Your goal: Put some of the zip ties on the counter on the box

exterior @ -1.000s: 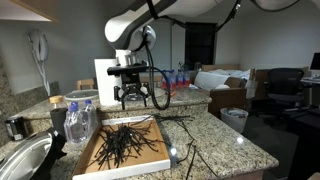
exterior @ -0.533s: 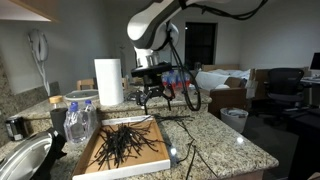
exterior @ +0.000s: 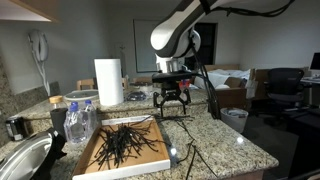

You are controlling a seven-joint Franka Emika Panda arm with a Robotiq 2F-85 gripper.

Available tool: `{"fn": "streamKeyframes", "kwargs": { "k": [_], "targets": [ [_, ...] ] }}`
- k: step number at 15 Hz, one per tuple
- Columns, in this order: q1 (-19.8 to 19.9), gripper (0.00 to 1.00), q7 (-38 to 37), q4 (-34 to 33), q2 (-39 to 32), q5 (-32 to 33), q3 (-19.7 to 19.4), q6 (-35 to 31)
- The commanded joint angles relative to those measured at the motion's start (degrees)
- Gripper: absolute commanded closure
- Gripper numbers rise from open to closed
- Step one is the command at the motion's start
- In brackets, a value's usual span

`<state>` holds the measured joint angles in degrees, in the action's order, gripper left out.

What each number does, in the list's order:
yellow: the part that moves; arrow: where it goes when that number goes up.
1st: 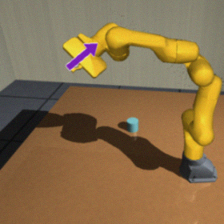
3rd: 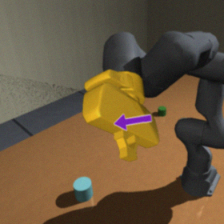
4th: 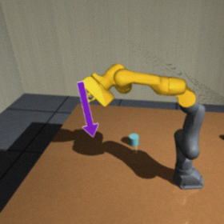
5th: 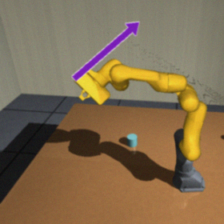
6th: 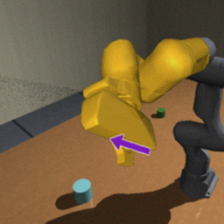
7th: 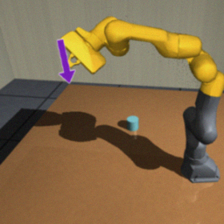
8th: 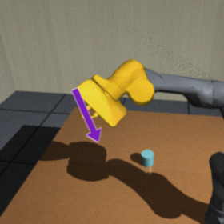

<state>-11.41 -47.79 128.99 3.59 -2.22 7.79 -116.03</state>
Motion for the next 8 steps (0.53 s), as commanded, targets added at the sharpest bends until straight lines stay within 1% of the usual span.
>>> {"fn": "streamKeyframes", "kwargs": {
  "k": [1,4,8],
  "targets": [
    [3.22,0.00,2.50,2.57,-0.40,1.03,-1.05,-4.46],
    [4.72,0.00,3.42,3.14,-3.54,2.00,-2.02,-8.96],
    [6.01,0.00,11.41,1.82,-8.25,0.23,-3.70,-13.52]
  ]
}}
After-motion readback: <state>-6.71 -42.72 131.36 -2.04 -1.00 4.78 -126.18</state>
